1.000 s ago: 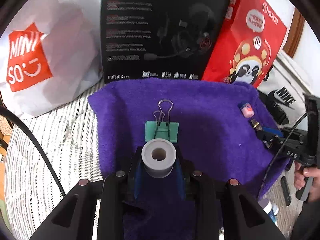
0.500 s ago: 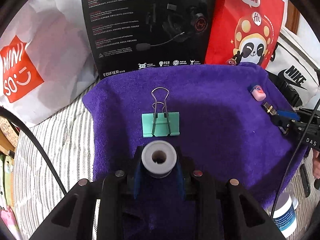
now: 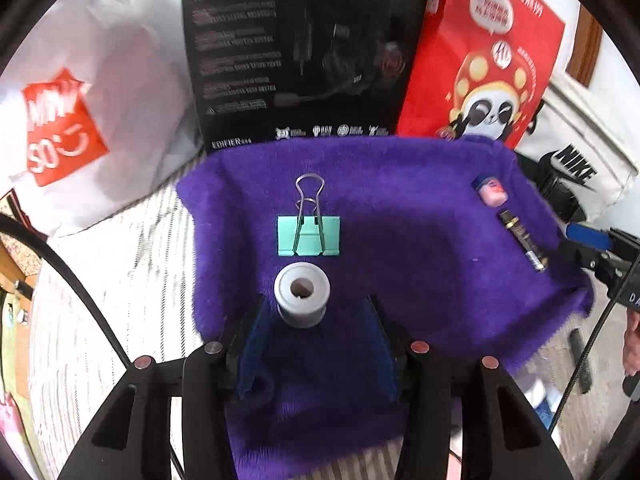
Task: Organize rigid objects
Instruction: 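Set the tape roll beside the clip on the towel while the right tool sets the bottle by the jar, then grasp the pink tube with the left tool while the right tool reaches the black Horizon case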
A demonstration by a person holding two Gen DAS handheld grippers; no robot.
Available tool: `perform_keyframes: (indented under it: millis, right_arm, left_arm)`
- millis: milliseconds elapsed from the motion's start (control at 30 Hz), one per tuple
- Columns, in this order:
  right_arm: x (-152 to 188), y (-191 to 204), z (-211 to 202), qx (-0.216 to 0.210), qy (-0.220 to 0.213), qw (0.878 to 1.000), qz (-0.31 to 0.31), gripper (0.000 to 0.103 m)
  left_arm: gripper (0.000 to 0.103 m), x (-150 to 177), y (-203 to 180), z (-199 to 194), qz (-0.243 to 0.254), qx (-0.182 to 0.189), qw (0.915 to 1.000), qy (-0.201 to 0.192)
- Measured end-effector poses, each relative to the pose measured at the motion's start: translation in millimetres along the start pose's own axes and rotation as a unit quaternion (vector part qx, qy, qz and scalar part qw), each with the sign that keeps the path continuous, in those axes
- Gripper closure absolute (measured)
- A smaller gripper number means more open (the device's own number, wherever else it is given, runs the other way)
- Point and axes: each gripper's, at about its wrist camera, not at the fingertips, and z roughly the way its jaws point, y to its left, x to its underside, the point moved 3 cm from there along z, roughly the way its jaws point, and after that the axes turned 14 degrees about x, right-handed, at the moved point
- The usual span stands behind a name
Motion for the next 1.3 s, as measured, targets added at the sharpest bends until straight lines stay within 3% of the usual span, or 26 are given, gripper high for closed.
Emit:
perform_keyframes:
  millis: [333,567,733,867,1200,1233,1300]
  right_arm:
    - [34.9,0.5,-57.5,0.022,-0.016,0.999,0.026,0.053]
    - [73.6,6.1,-76.7,0.027,-0.003,0.998,0.050,0.053]
    - [89.3,8.2,-90.0,0.027,-0.002,0.998,0.057,0.053]
    - [97.2,7.7,-95.1,0.024,-0.002,0.998,0.060,0.053]
    - [111.5,-1.6,-88.5,0.028,0.010,0.997,0.068,0.053]
    - [112.7,-2.6,-87.3,0.029,0.012,0.997,0.069,0.053]
    - [115.6,-5.0,-83.8,0.029,0.017,0.997,0.072,0.053]
  left_arm:
    - [0.057,40.8,-32.4,-38.6,0.003,0.024,0.9997,-0.006]
    - [0.057,85.1,-55.7,-29.5,-0.013,0.055,0.9982,0.021]
    - [0.057,99.8,-73.0,-12.9,-0.004,0.053,0.9976,0.043]
    - [0.055,104.3,-82.7,-9.5,0.024,0.023,0.9984,0.045]
    - [0.056,118.9,-68.9,-24.4,0.029,0.004,0.9990,0.035]
    - [0.059,118.8,-70.4,-23.7,0.037,0.001,0.9988,0.033]
    - [0.080,117.8,-73.7,-22.3,0.048,0.002,0.9985,0.026]
